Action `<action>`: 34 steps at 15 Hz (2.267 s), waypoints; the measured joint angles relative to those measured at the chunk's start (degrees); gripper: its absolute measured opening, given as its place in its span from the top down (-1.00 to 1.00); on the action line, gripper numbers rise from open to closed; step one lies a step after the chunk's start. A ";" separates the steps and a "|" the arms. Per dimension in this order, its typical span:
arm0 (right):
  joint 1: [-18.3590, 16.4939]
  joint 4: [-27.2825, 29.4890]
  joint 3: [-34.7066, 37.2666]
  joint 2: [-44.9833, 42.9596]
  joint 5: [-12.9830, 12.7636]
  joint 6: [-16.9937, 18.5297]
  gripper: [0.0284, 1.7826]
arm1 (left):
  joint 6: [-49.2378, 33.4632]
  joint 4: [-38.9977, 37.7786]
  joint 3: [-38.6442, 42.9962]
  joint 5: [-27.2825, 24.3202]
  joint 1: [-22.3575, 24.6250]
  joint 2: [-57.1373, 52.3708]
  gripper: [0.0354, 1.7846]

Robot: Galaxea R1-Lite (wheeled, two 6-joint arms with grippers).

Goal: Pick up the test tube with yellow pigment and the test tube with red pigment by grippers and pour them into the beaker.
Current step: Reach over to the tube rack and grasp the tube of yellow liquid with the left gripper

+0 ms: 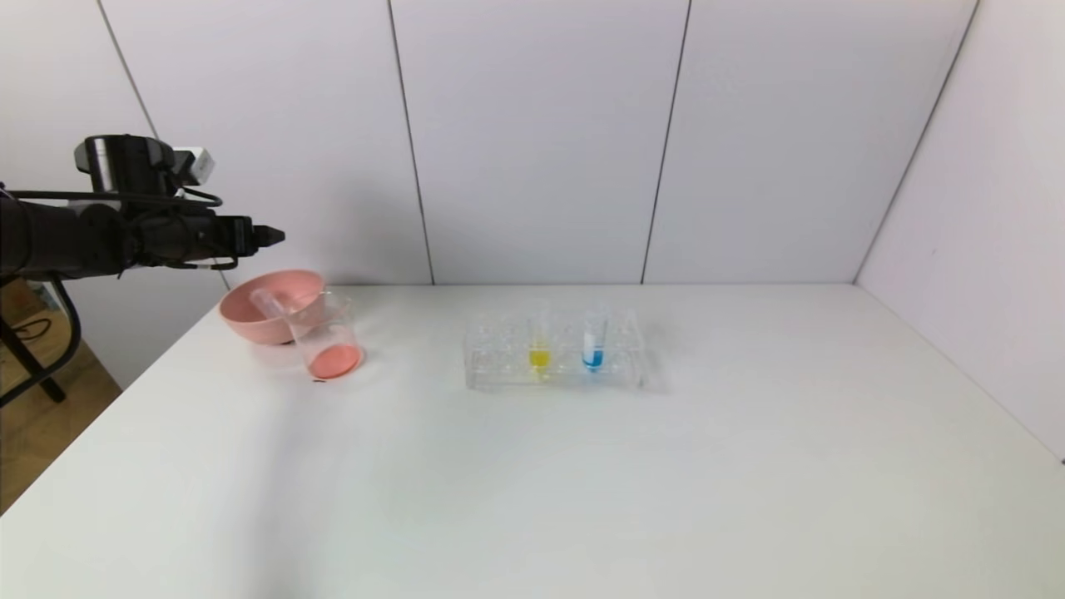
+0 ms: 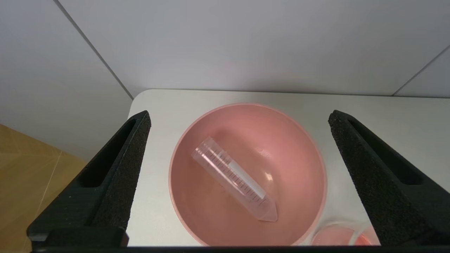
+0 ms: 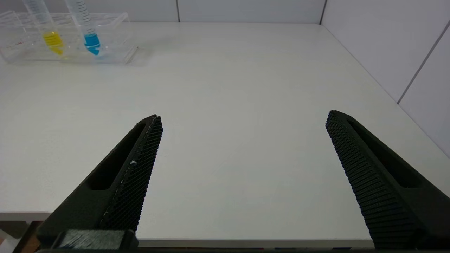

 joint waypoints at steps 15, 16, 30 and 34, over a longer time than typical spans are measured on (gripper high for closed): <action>0.00 0.00 0.02 -0.01 -0.02 0.02 -0.91 | 0.00 0.06 25.60 -0.09 -6.86 -31.78 -0.98; 0.00 0.00 0.02 -0.01 -0.02 0.02 -0.91 | 0.00 0.06 27.23 -0.09 -7.84 -33.99 -0.98; 0.00 0.00 0.00 -0.01 -0.02 0.05 -0.91 | -0.74 -0.13 47.08 -4.06 -24.44 -53.65 -0.98; 0.00 0.00 0.00 -0.01 0.00 0.02 -0.91 | -0.87 -0.20 50.08 -4.00 -28.17 -53.76 -0.98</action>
